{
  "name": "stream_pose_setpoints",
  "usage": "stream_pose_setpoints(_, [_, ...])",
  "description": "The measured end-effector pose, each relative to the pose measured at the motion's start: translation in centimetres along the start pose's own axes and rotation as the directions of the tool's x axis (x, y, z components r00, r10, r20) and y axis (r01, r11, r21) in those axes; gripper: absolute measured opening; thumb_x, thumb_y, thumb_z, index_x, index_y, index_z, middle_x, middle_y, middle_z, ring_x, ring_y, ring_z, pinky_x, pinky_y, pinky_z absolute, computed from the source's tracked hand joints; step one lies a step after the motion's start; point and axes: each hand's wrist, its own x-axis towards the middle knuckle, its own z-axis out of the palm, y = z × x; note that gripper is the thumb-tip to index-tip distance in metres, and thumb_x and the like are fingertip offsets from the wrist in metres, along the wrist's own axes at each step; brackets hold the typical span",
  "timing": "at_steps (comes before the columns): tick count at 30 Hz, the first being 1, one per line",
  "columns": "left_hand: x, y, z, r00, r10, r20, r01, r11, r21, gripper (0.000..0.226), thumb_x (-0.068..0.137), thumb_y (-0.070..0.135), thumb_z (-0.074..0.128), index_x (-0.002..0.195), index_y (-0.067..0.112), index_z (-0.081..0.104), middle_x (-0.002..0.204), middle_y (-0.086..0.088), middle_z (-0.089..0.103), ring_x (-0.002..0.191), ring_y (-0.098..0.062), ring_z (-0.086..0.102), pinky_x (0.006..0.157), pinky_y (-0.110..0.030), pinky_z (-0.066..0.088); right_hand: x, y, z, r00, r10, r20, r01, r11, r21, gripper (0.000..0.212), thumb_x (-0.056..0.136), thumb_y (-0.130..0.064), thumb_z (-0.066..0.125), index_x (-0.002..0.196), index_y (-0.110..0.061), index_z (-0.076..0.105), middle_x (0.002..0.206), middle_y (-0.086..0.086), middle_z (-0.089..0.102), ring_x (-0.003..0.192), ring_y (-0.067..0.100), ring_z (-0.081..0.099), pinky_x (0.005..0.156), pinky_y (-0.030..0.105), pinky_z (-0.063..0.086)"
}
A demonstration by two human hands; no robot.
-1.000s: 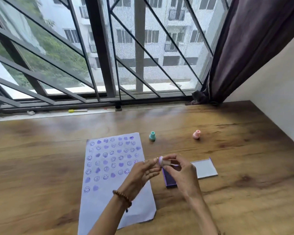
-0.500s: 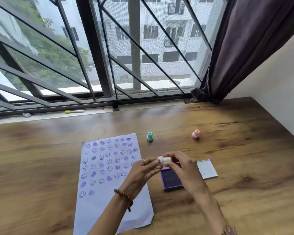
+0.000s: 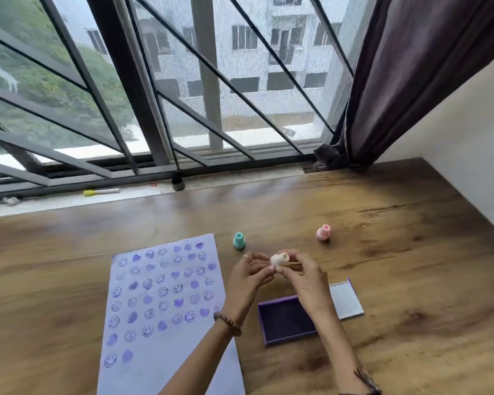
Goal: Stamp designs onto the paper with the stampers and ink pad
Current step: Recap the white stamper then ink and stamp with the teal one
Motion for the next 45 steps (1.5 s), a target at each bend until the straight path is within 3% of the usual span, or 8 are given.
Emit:
stream_pose_setpoints(5, [3.4,0.3,2.1,0.995,0.058,-0.078,-0.032,0.952,0.304,0.014,0.079,0.009,0.064,0.093,0.011,0.066,0.091,-0.01,0.073,0.082,-0.013,0.067,0.08,-0.028,0.056,3.9,0.8,-0.1,0.992,-0.022,-0.121,-0.002,0.98,-0.2,0.023,0.076,-0.007,0.068,0.098,-0.012,0.066,0.096,0.008,0.065,0.091,0.022,0.061,0.081,0.029,0.046])
stream_pose_setpoints(11, [4.1,0.4,3.3,0.996,0.081,-0.043,-0.048,0.864,0.501,0.024,0.081,0.013,0.06,0.104,0.016,0.065,0.096,-0.006,0.072,0.086,-0.014,0.065,0.084,-0.028,0.052,5.7,1.5,0.1,0.975,0.005,-0.22,-0.043,0.984,-0.171,0.024,0.072,-0.004,0.069,0.093,-0.013,0.062,0.095,0.009,0.07,0.085,0.022,0.066,0.08,0.041,0.054])
stream_pose_setpoints(17, [1.2,-0.2,0.1,0.964,0.022,-0.263,0.09,0.91,0.405,0.017,0.082,0.014,0.059,0.067,0.022,0.06,0.064,-0.003,0.064,0.06,-0.017,0.06,0.074,-0.044,0.055,3.1,1.1,1.3,0.916,-0.059,-0.397,-0.013,0.984,-0.177,0.016,0.076,-0.008,0.069,0.088,-0.014,0.06,0.089,0.003,0.061,0.075,0.018,0.06,0.071,0.032,0.05])
stream_pose_setpoints(22, [1.6,0.8,-2.9,0.893,0.047,-0.448,0.119,0.935,0.335,0.017,0.086,0.01,0.051,0.101,0.016,0.054,0.085,-0.012,0.067,0.06,-0.012,0.063,0.057,-0.011,0.049,2.5,0.4,5.1,0.975,-0.131,-0.178,0.077,0.957,-0.281,0.012,0.081,-0.009,0.065,0.092,-0.013,0.064,0.092,0.001,0.065,0.08,0.012,0.06,0.071,0.02,0.048])
stream_pose_setpoints(25, [2.8,0.8,-3.4,0.915,0.06,-0.4,0.097,0.927,0.363,0.033,0.086,0.004,0.045,0.114,0.018,0.054,0.085,-0.01,0.066,0.055,-0.004,0.061,0.053,-0.002,0.044,3.6,-0.5,6.8,0.988,-0.128,-0.09,0.096,0.949,-0.301,0.02,0.081,-0.006,0.063,0.1,-0.011,0.062,0.098,0.006,0.066,0.086,0.019,0.062,0.078,0.033,0.054])
stream_pose_setpoints(31, [2.4,1.0,-3.6,0.921,0.078,-0.382,0.043,0.954,0.297,0.017,0.086,0.007,0.051,0.093,0.013,0.064,0.086,-0.008,0.07,0.067,-0.01,0.064,0.06,-0.014,0.053,3.8,-1.3,7.3,0.988,-0.152,0.004,0.148,0.956,-0.255,0.019,0.08,-0.015,0.065,0.099,-0.017,0.06,0.097,0.003,0.066,0.085,0.017,0.062,0.074,0.033,0.052])
stream_pose_setpoints(37, [-0.2,0.9,-4.2,0.99,-0.042,-0.137,0.05,0.997,0.059,0.019,0.088,0.012,0.054,0.105,0.014,0.063,0.106,-0.009,0.067,0.1,-0.02,0.064,0.082,-0.028,0.055,0.2,-0.8,5.2,1.0,0.012,-0.029,-0.008,0.992,0.129,0.013,0.08,-0.011,0.067,0.091,-0.017,0.066,0.095,0.004,0.071,0.085,0.01,0.068,0.075,0.022,0.054])
stream_pose_setpoints(45, [-4.6,2.1,-3.3,1.0,0.014,0.011,-0.014,1.0,-0.021,0.016,0.085,0.007,0.057,0.085,0.018,0.07,0.075,0.008,0.072,0.074,-0.004,0.065,0.068,-0.012,0.053,-5.1,-1.2,4.0,0.998,0.003,-0.056,0.006,0.987,0.162,0.012,0.089,-0.023,0.054,0.094,-0.015,0.063,0.09,0.003,0.064,0.081,0.012,0.06,0.068,0.015,0.046])
